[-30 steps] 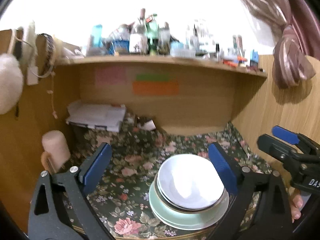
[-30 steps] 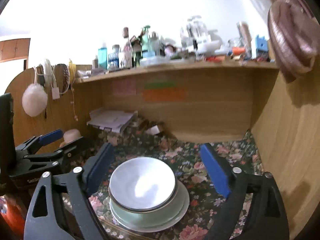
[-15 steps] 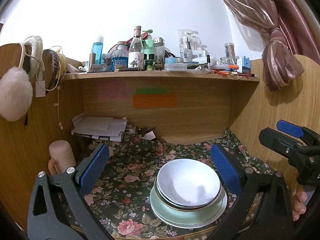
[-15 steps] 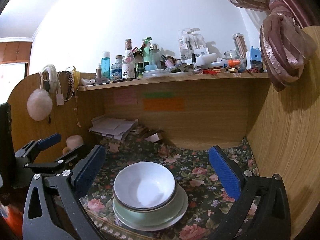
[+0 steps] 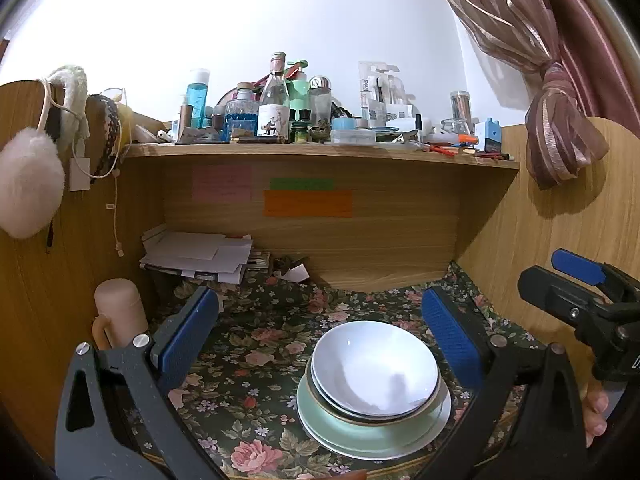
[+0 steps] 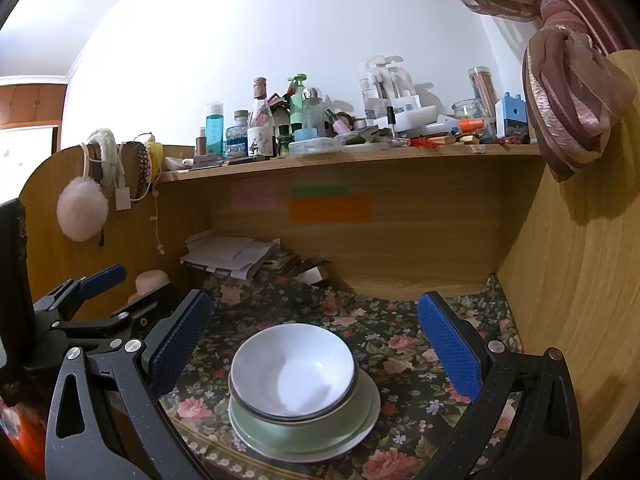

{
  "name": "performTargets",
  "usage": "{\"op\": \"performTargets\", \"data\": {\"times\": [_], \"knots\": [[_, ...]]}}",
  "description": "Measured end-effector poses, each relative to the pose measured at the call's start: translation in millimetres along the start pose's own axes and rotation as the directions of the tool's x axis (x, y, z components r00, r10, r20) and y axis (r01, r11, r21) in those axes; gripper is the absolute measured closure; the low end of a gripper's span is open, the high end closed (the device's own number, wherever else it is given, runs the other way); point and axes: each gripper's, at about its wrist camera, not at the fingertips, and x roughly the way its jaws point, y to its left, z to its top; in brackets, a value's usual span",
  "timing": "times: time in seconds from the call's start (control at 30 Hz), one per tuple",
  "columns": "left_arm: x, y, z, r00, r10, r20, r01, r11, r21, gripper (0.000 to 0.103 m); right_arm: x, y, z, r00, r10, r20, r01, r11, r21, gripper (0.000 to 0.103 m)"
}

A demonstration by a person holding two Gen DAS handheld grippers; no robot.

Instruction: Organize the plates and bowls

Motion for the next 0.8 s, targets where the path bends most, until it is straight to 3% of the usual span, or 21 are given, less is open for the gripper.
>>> {"op": "performTargets", "data": {"times": [0.8], "knots": [[7.7,0.6,1.1,1.0,-0.003,-0.011,0.003,1.0,-0.02,0.0,12.1,-3.6,-0.4,1.0,0.027,-0.012,-0.027,1.0,0.007,0.0]]}}
